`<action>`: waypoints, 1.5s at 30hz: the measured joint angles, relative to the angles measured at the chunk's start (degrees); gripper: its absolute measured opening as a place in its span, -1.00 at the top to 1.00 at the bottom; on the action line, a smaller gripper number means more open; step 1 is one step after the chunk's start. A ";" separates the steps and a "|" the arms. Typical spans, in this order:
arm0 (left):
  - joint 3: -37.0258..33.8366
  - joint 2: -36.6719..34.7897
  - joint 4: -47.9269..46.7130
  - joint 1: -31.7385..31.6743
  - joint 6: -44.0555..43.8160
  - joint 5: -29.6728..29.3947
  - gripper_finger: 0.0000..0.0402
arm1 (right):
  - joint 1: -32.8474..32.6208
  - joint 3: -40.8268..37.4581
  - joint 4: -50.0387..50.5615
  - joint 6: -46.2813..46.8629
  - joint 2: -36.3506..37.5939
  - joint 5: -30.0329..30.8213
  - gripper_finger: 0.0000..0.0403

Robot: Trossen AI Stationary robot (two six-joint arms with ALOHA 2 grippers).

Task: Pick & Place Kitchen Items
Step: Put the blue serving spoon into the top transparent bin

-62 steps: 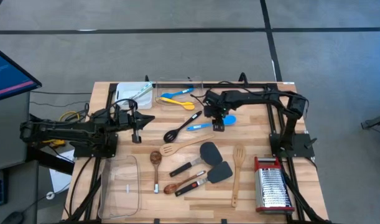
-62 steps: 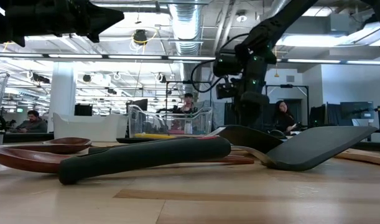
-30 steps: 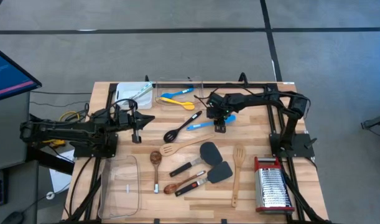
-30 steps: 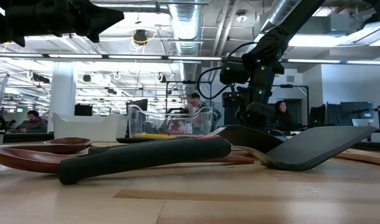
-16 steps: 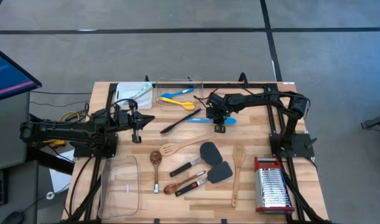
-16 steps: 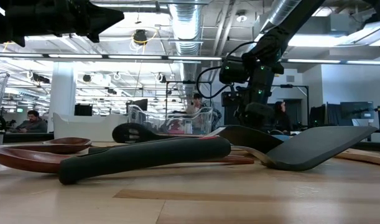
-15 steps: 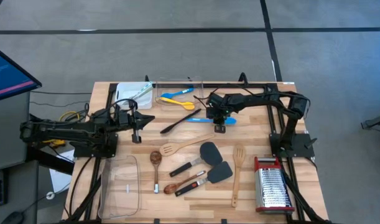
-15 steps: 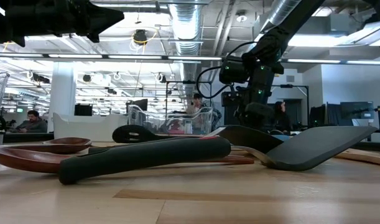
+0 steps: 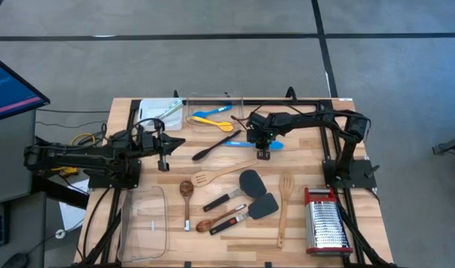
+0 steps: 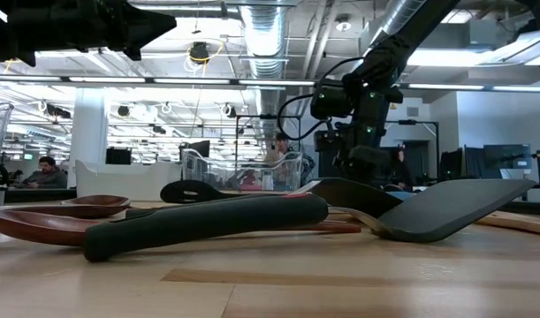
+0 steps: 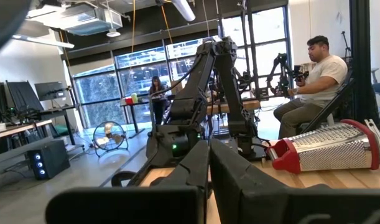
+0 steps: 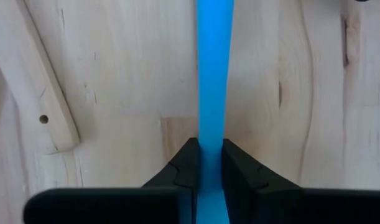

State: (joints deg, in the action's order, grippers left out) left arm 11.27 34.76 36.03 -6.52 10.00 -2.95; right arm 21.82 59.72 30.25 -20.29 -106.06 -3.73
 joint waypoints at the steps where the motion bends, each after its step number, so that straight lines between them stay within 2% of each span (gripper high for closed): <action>1: 0.00 0.00 0.00 0.00 0.00 0.00 0.98 | -0.13 0.00 0.17 0.07 0.00 0.02 0.82; 8: 0.00 0.00 0.00 0.00 0.00 0.00 0.98 | -0.70 -0.09 1.41 0.87 0.54 -0.05 0.82; 13: 0.00 0.00 0.00 0.00 0.00 -0.02 0.98 | -0.94 -0.72 4.84 1.06 3.61 -0.89 0.82; 23: 0.00 0.00 0.00 0.00 0.02 -0.01 0.98 | -3.95 -0.42 7.99 3.43 15.86 -0.68 0.82; 30: 0.00 0.00 0.01 0.00 0.00 -0.01 0.98 | -8.59 -0.28 7.44 4.75 23.88 4.91 0.83; 39: 0.00 0.00 0.03 0.00 0.00 -0.02 0.98 | -14.63 -0.20 0.34 6.43 29.50 13.27 0.83; 45: 0.00 0.00 0.04 0.00 0.01 -0.02 0.98 | -16.30 -0.17 -9.98 2.69 29.09 14.31 0.83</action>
State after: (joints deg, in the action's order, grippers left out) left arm 11.27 34.76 36.07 -6.52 10.01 -2.96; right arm 5.52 59.55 20.26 -17.60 -76.97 10.58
